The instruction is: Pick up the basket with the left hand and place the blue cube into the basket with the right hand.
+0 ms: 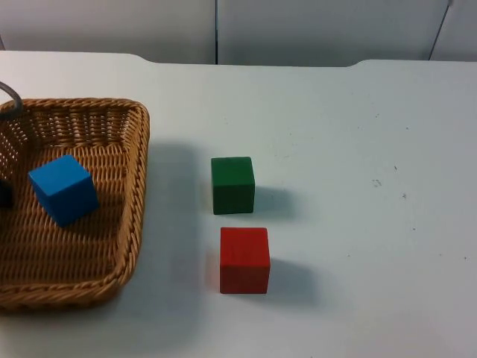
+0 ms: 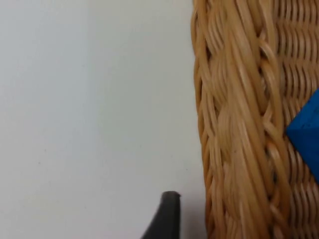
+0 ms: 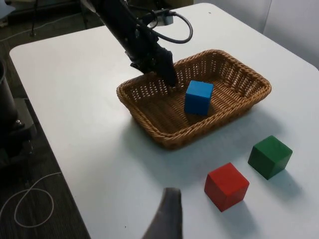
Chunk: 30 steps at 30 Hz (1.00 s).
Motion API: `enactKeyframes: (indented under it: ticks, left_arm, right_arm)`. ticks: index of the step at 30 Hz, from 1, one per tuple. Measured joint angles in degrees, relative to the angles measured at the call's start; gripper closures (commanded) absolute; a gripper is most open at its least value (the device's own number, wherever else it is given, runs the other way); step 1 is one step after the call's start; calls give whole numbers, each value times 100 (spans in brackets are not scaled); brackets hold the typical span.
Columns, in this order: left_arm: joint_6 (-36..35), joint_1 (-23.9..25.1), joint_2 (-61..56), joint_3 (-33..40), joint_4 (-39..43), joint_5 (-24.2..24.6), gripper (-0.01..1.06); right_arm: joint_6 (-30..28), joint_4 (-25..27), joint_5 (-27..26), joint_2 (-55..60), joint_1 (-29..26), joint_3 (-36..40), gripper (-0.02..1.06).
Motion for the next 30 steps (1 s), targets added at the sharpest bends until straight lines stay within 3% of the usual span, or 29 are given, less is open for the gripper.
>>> enactKeyframes:
  ticks: [9, 16, 19, 24, 30]
  left_arm:
    - [22, 0, -156, 0, -11, -48, 21]
    - [22, 0, -908, 0, -11, -780, 21]
    - [22, 0, -1304, -33, -25, -838, 21]
    - [-195, 0, -2267, -174, -34, -604, 21]
    - [-664, 0, -4041, -308, 9, 181, 21]
  right_arm:
    - [0, 0, 0, 0, 0, 0, 29]
    - [0, 62, 0, 0, 0, 0, 29]
    - [0, 78, 0, 0, 0, 0, 29]
    - [-26, 78, 0, 0, 0, 0, 29]
    - [-175, 78, -76, 0, 0, 0, 29]
